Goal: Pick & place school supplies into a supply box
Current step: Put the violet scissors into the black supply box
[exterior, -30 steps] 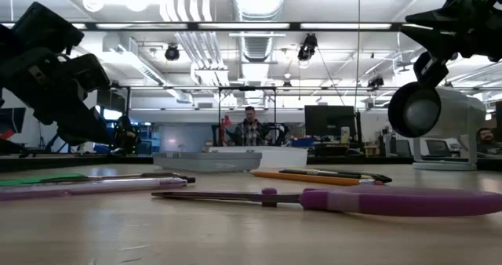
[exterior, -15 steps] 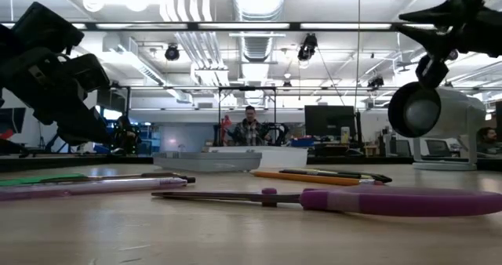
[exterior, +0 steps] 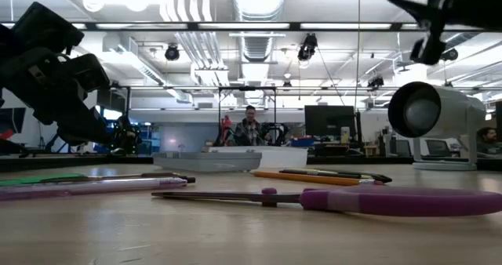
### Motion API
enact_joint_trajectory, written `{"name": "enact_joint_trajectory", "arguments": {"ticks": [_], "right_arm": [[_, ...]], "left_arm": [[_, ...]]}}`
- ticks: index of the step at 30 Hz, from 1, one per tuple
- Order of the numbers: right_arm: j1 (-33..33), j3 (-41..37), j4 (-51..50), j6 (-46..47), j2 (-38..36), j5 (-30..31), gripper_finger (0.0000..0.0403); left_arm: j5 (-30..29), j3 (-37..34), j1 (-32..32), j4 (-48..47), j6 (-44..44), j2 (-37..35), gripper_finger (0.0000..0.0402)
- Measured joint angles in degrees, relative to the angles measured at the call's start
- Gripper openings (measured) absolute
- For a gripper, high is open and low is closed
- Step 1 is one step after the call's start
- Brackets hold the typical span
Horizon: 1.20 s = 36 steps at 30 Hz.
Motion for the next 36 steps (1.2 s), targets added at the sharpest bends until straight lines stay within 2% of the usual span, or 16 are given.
{"name": "enact_joint_trajectory", "arguments": {"ticks": [3,7,9,11,18,23,29,36], "right_arm": [[0.0,7.5,-10.1,-3.7,10.5,-5.5,0.0059],[0.0,16.1,-34.9,-10.5,25.3,-14.2,0.0059],[0.0,19.5,-45.8,-10.1,32.4,-16.1,0.0059],[0.1,21.9,-51.5,-10.1,39.4,-16.8,0.0059],[5.5,33.0,-52.3,-20.2,57.0,-18.2,0.0065],[10.8,43.5,-55.9,-25.2,66.6,-19.9,0.0119],[14.1,56.0,-61.4,-26.3,77.6,-18.6,0.0197],[16.1,67.6,-67.0,-26.1,87.7,-15.1,0.0223]], "left_arm": [[0.0,0.0,0.0,0.0,0.0,0.0,0.0120],[-1.1,0.0,0.0,-0.2,0.1,0.0,0.0120],[-3.0,0.0,0.0,-0.4,0.1,0.0,0.0120],[-3.6,0.0,0.0,-0.4,0.1,0.0,0.0120],[-3.6,0.0,0.0,-0.4,0.0,0.0,0.0120],[-3.7,0.0,0.0,-0.4,0.0,0.0,0.0120],[-3.7,0.0,0.0,-0.4,0.0,0.0,0.0120],[-3.7,0.0,0.0,-0.3,0.0,0.0,0.0120]]}}
